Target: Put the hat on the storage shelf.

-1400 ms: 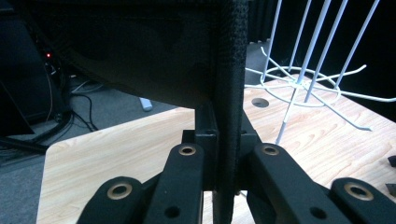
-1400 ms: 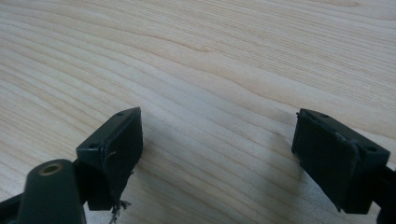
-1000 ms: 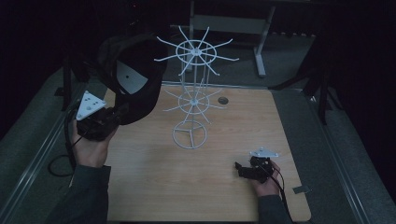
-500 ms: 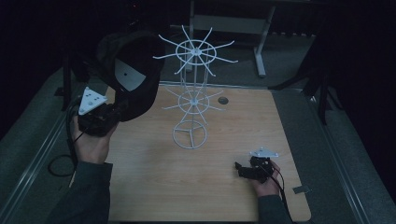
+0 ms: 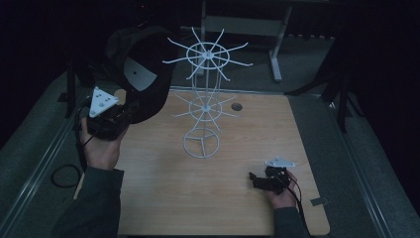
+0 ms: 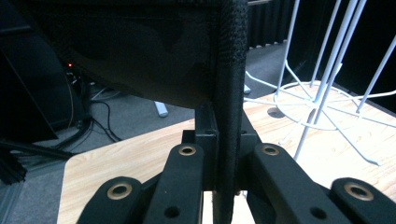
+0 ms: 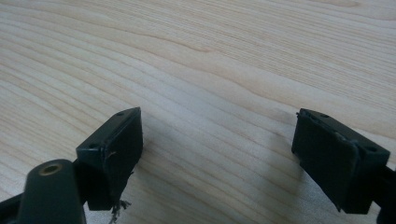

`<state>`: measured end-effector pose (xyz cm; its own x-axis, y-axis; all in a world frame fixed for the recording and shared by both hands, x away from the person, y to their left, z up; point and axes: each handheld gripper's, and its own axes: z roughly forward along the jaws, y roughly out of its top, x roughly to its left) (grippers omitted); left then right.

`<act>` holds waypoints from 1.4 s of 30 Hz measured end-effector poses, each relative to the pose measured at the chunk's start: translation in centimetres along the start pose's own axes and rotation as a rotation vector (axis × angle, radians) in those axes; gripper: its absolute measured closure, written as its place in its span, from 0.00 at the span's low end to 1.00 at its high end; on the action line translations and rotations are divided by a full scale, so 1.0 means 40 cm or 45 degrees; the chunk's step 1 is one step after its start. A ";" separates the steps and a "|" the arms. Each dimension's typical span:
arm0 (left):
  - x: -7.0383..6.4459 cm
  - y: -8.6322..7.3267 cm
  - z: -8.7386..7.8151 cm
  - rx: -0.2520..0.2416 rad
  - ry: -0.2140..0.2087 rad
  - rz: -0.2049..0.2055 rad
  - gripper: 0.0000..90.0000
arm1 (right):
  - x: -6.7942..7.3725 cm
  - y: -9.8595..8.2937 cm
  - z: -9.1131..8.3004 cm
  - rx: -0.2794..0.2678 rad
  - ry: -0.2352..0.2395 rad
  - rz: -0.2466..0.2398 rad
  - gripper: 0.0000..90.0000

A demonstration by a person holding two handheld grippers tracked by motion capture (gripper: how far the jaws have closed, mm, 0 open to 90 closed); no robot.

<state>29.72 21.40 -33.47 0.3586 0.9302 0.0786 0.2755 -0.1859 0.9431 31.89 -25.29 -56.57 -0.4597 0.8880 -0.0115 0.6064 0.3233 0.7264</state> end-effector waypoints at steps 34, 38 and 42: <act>-0.042 -0.012 0.034 0.033 0.031 0.158 0.96 | 0.000 0.000 0.000 0.000 0.000 0.000 0.18; -0.043 -0.018 0.032 0.036 0.036 0.169 0.96 | 0.000 0.000 0.000 0.000 0.000 0.000 0.18; -0.047 -0.023 0.034 0.042 0.046 0.199 0.96 | 0.000 0.000 0.000 0.000 0.001 0.000 0.18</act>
<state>29.98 19.39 -34.92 0.3669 0.8999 0.2357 0.2481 -0.3388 0.9076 31.89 -25.28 -56.57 -0.4600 0.8878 -0.0111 0.6063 0.3233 0.7265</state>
